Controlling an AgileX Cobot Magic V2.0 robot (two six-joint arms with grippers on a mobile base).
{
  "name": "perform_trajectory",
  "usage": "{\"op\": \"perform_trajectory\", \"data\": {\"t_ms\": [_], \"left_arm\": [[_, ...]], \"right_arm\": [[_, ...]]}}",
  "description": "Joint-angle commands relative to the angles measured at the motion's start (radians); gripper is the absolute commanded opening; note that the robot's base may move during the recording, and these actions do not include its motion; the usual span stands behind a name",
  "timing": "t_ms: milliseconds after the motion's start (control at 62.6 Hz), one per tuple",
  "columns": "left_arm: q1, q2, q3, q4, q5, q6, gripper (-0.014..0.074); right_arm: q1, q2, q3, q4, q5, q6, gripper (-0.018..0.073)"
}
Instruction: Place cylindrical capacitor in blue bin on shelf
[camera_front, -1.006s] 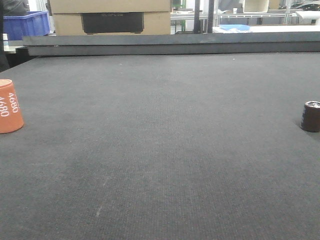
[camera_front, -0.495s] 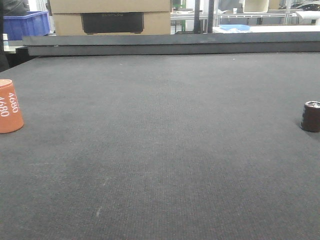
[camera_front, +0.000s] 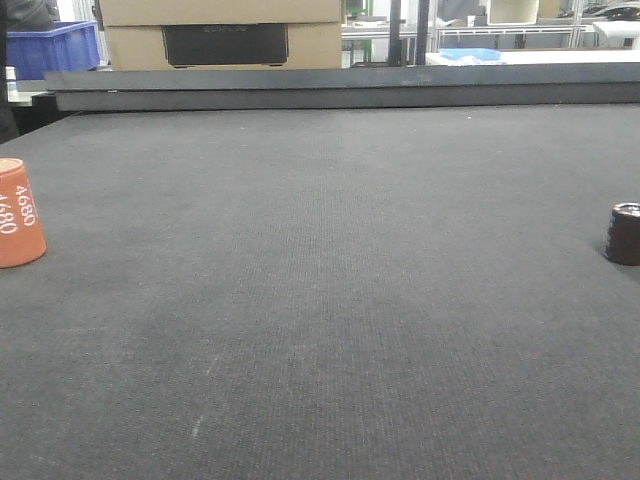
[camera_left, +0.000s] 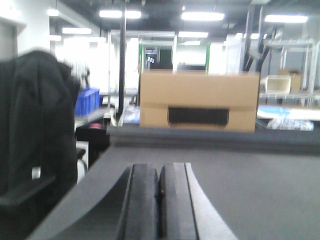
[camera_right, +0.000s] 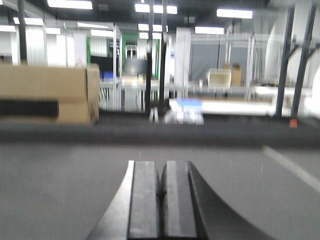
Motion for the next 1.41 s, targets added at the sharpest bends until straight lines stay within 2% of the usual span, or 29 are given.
{"op": "perform_trajectory", "data": {"t_ms": [0, 80, 128, 176, 287, 383, 463, 527, 623, 750, 894, 958, 1086, 1261, 1389], "left_arm": [[0.002, 0.051, -0.116, 0.03, 0.099, 0.0, -0.0111], [0.002, 0.126, -0.231, 0.049, 0.212, 0.0, -0.0089], [0.002, 0.178, -0.281, 0.058, 0.246, 0.0, -0.0049], [0.002, 0.232, -0.339, 0.058, 0.272, 0.0, 0.003], [0.002, 0.343, -0.423, 0.058, 0.304, 0.0, 0.0223], [-0.014, 0.42, -0.458, 0.058, 0.308, 0.0, 0.0375], [-0.045, 0.456, -0.465, 0.049, 0.299, 0.0, 0.0461], [-0.083, 0.48, -0.467, 0.049, 0.291, 0.0, 0.0512], [-0.122, 0.5, -0.467, 0.049, 0.273, 0.0, 0.0518], [-0.135, 0.512, -0.467, 0.049, 0.241, 0.0, 0.0518], [-0.135, 0.518, -0.467, 0.049, 0.222, 0.0, 0.0518], [-0.135, 0.518, -0.467, 0.049, 0.22, 0.0, 0.0518], [-0.135, 0.518, -0.467, 0.049, 0.218, 0.0, 0.0518], [-0.135, 0.518, -0.467, 0.049, 0.218, 0.0, 0.0518], [-0.135, 0.518, -0.467, 0.049, 0.218, 0.0, 0.0518]], "right_arm": [[-0.002, 0.049, -0.124, -0.02, 0.074, 0.0, -0.0162], [-0.002, 0.122, -0.214, -0.025, 0.115, 0.0, -0.0154], [-0.002, 0.179, -0.276, -0.025, 0.118, 0.0, -0.0109], [-0.002, 0.237, -0.317, -0.025, 0.121, 0.0, -0.0042], [-0.002, 0.364, -0.408, -0.025, 0.141, 0.0, 0.0247], [-0.002, 0.454, -0.45, -0.025, 0.16, 0.0, 0.0457], [-0.002, 0.514, -0.46, -0.025, 0.158, 0.0, 0.0578], [-0.002, 0.554, -0.46, -0.025, 0.155, 0.0, 0.0568], [0.0, 0.591, -0.46, -0.018, 0.2, 0.0, 0.057], [0.032, 0.63, -0.437, 0.022, 0.261, 0.0, 0.057], [0.109, 0.683, -0.342, 0.024, 0.226, 0.0, 0.057], [0.144, 0.718, -0.27, 0.024, 0.152, 0.0, 0.057], [0.185, 0.796, -0.126, 0.024, -0.081, 0.0, 0.057], [0.188, 0.934, 0.016, 0.024, -0.471, 0.0, 0.057], [0.188, 1.05, 0.029, 0.024, -0.596, 0.0, 0.057]]}}
